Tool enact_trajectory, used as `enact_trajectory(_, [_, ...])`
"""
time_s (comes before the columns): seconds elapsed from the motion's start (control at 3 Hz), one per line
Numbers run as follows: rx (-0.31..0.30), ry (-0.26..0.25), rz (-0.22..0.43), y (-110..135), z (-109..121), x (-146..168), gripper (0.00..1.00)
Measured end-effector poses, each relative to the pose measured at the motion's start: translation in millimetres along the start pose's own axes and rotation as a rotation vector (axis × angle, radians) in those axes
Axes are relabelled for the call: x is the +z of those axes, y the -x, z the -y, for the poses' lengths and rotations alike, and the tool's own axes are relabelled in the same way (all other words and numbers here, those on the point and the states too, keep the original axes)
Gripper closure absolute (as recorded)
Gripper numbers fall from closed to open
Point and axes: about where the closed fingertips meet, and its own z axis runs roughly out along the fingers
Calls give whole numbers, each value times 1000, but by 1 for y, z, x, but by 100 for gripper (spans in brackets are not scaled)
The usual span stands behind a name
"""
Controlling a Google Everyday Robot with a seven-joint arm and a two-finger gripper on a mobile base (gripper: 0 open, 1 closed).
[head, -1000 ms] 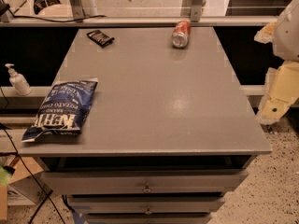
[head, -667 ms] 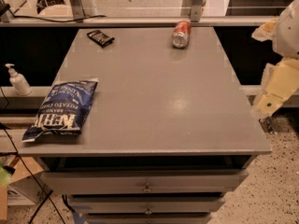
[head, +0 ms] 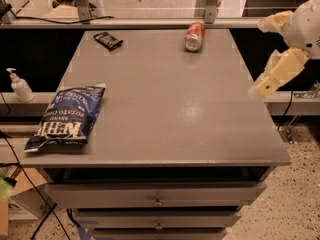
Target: Move coke can near blue chip bag
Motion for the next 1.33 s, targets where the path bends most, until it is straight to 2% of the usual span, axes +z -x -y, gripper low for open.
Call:
enact_trajectory(0.33, [50, 5, 99, -2, 38, 15, 0])
enact_trajectory(0.67, [50, 0, 111, -2, 45, 16, 0])
enact_trajectory(1.0, [98, -24, 171, -2, 52, 26, 0])
enact_trajectory(1.33, [157, -89, 272, 5, 84, 44, 0])
